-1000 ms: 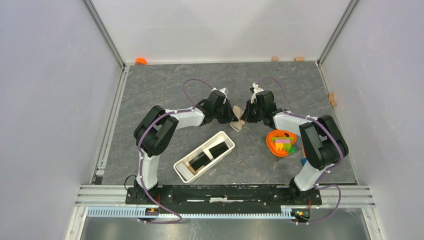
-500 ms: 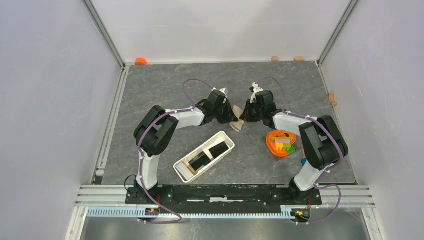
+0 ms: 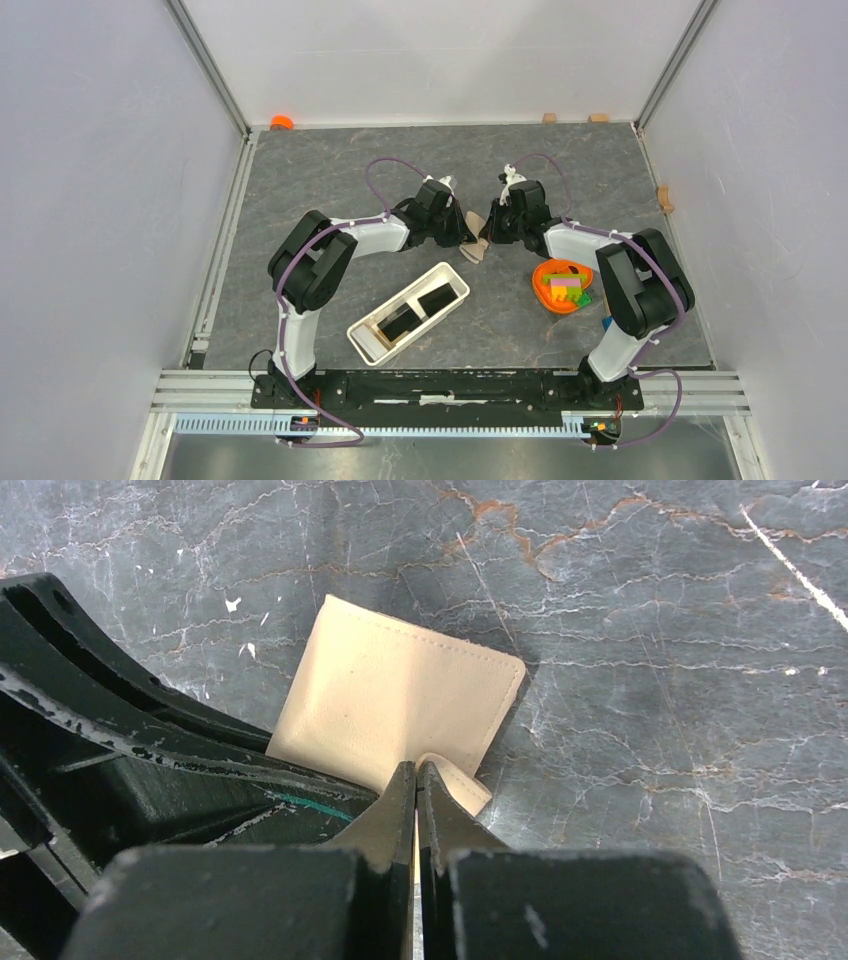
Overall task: Put the credit cards into the card holder
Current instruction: Close the card holder at the center of the board.
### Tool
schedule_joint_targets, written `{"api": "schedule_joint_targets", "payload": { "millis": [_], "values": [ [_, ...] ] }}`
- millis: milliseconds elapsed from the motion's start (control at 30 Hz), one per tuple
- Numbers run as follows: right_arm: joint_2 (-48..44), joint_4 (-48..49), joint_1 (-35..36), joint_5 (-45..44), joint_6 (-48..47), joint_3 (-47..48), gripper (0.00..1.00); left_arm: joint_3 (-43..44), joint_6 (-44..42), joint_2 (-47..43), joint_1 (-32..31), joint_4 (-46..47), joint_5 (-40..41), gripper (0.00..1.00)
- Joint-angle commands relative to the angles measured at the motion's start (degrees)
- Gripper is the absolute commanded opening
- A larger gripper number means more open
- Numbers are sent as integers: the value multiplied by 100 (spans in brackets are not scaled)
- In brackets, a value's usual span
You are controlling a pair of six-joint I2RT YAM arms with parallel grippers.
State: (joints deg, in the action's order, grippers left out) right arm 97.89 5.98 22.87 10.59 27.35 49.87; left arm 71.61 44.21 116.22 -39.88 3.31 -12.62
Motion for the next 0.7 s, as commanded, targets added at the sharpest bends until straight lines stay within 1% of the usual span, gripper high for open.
{"api": "schedule_joint_targets", "payload": {
  "millis": [0,333,500,533,667],
  "values": [
    [75,435,124,80,145,320,0,53,-208,252,-73,-301,61,2],
    [64,257,291,83,128,319,0,72,-207,243,-82,-298,83,2],
    [7,159,391,-8,160,124,0,90,-217,241,-82,-304,93,2],
    [-1,158,402,-12,165,84,0,95,-219,243,-83,-441,99,2],
    [-46,324,420,0,255,-124,0,107,-228,239,-83,-454,85,2]
  ]
}}
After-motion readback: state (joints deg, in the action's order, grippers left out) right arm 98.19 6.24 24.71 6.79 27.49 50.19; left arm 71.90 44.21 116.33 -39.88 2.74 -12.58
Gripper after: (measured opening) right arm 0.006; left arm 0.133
